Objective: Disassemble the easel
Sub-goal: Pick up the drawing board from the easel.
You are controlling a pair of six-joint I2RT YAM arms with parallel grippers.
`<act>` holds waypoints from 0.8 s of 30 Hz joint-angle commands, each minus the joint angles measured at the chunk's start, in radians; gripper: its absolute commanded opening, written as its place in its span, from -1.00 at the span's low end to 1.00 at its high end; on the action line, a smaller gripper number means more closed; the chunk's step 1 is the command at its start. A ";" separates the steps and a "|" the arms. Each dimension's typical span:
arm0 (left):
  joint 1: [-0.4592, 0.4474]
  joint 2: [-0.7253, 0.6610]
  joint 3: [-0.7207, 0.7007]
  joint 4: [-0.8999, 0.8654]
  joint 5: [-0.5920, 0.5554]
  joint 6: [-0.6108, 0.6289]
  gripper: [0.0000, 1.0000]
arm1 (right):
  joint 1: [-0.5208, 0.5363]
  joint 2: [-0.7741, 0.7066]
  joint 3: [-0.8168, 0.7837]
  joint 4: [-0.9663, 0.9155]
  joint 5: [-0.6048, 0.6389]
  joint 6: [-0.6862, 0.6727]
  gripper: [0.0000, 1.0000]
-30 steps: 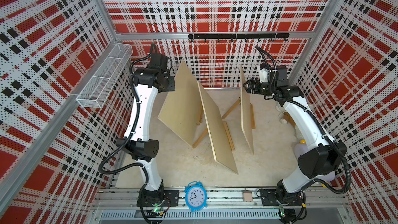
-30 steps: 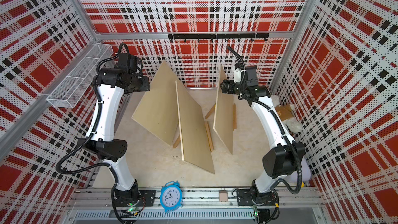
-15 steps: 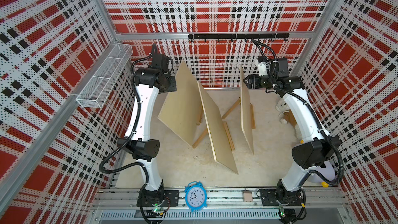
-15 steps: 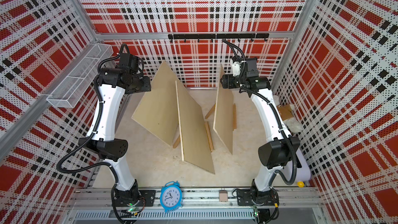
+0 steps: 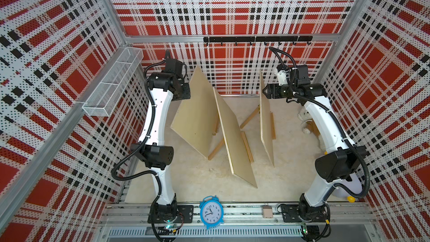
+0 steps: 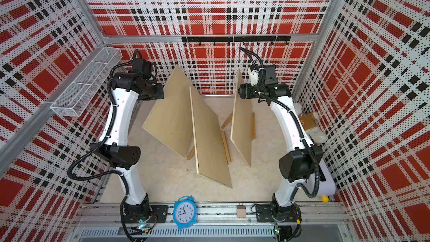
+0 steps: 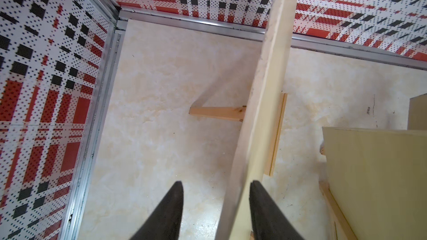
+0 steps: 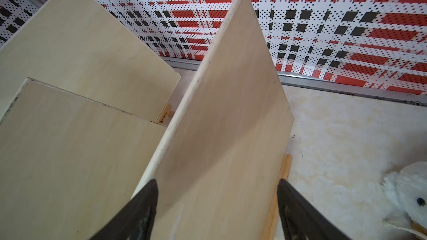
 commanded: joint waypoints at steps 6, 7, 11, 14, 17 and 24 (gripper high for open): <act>0.019 0.024 0.022 0.019 0.068 0.026 -0.10 | 0.004 -0.025 -0.048 0.041 -0.004 0.040 0.65; 0.022 0.027 0.023 0.021 0.074 0.026 -0.13 | 0.003 -0.029 -0.055 0.041 -0.002 0.042 0.65; 0.028 0.043 0.025 0.029 0.095 0.028 -0.14 | 0.003 -0.035 -0.067 0.043 0.005 0.046 0.66; 0.031 0.056 0.031 0.038 0.111 0.025 -0.14 | 0.003 -0.037 -0.066 0.043 0.009 0.046 0.66; 0.030 0.073 0.044 0.046 0.140 0.021 -0.17 | 0.003 -0.037 -0.064 0.043 0.011 0.043 0.66; 0.028 0.109 0.068 0.048 0.163 0.015 -0.24 | 0.003 -0.018 -0.040 0.019 0.021 0.026 0.67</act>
